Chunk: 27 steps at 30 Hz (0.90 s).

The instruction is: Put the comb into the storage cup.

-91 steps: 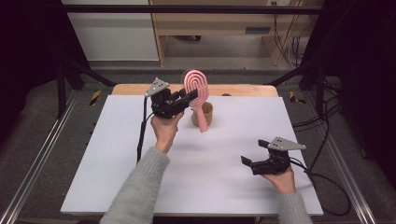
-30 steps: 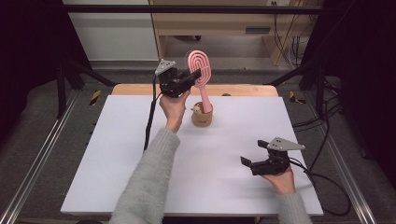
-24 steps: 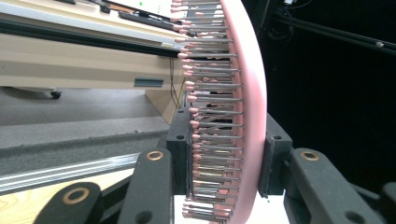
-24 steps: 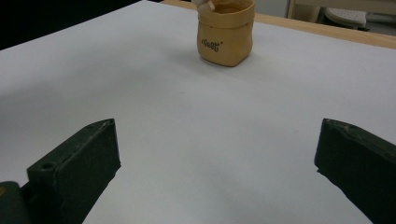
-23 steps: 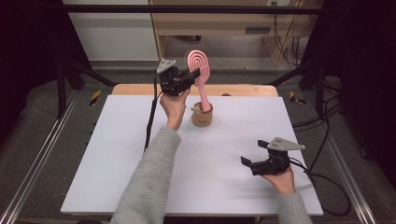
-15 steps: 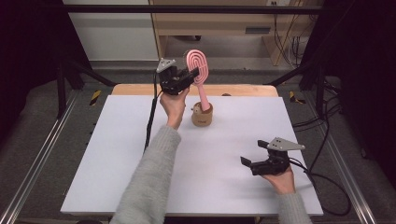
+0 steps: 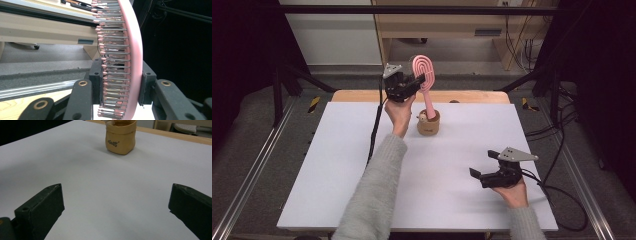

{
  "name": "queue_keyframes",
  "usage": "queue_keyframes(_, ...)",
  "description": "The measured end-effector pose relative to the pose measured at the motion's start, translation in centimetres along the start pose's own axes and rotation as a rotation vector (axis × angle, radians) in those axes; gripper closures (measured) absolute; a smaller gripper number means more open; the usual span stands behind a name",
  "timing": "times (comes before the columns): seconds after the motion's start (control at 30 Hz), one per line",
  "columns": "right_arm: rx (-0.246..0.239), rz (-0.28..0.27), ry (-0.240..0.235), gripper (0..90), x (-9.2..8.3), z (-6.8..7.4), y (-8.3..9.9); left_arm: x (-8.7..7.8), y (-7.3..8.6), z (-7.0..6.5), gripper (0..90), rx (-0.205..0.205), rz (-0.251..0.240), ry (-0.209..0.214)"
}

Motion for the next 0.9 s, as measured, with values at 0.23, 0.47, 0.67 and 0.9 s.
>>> queue_keyframes(0.23, 0.000, 0.002, -0.002, 0.4, 0.0, 0.0, 0.0, 0.4, 0.5, 0.1, 63.8, 0.001, 0.014, -0.001)
queue_keyframes(0.47, 0.001, 0.001, -0.003, 0.3, 0.0, 0.0, 0.0, 0.8, 0.9, 0.0, 63.8, 0.007, 0.020, 0.000)
queue_keyframes(0.67, 0.000, 0.001, -0.004, 0.4, 0.1, 0.1, 0.0, 1.3, 1.6, 0.0, 63.8, 0.008, 0.033, 0.000)
queue_keyframes(0.9, -0.001, 0.009, -0.004, 0.3, 0.2, 0.1, 0.2, 1.2, 2.2, 0.6, 63.8, -0.005, 0.041, -0.004)
Point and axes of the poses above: each handheld gripper's, and its own axes: x roughly forward along the jaws, y roughly out of its underside, z roughly to its left, the point moved 6 cm from there along x, roughly forward along the jaws, and after that the axes turned 6 degrees about -y, right-handed, at the moved point
